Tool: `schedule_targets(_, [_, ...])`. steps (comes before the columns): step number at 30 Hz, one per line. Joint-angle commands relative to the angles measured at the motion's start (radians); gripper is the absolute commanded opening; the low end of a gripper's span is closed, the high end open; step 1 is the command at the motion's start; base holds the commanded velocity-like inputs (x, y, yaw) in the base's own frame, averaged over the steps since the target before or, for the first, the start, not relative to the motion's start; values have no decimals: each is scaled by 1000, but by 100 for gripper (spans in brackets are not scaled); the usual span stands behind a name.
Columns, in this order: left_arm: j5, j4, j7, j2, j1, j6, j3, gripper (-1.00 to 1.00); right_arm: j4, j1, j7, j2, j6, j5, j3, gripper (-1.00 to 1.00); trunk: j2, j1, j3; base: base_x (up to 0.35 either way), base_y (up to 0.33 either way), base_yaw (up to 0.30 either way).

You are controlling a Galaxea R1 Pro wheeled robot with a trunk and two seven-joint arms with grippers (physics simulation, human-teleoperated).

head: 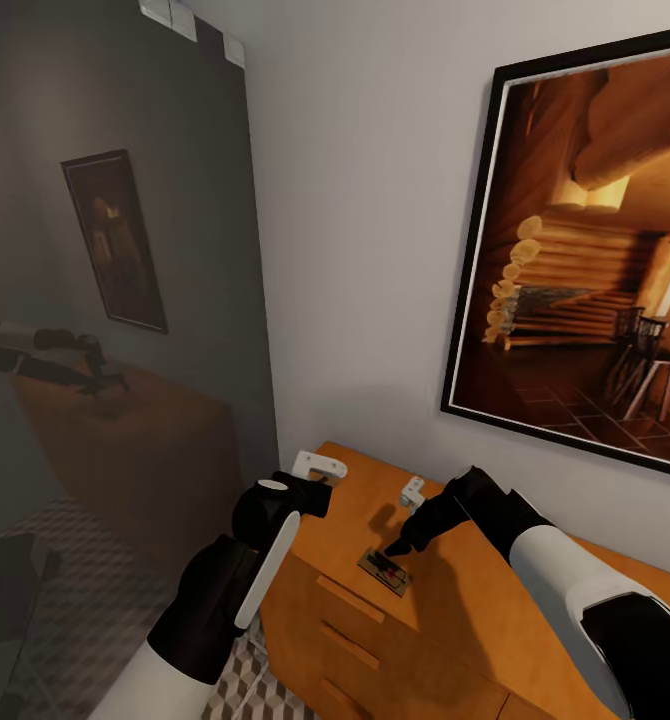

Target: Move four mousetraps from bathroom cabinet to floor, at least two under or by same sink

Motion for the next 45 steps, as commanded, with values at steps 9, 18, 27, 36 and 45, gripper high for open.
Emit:
schedule_targets(9, [11,0,10,0,-1,3,-1,-100,-2,-1,5,-1,6,3,2,100,-2,0,-2,-139,0,0])
schedule_targets(18, [10,0,10,0,-1,4,-1,-100,-1,-1,5,0,1,3,3,100,-2,0,-2,-9,0,0])
schedule_targets(27, [10,0,10,0,-1,4,-1,-100,0,-1,3,1,0,2,3,100,-2,0,-2,0,0,0])
schedule_targets(36, [10,0,12,0,-1,2,-1,-100,1,-1,-9,1,-1,2,3,100,-2,0,-2,0,0,0])
schedule_targets(45, [10,0,10,1,-1,3,-1,-100,1,-1,-12,2,-2,2,3,100,-2,0,-2,0,0,0])
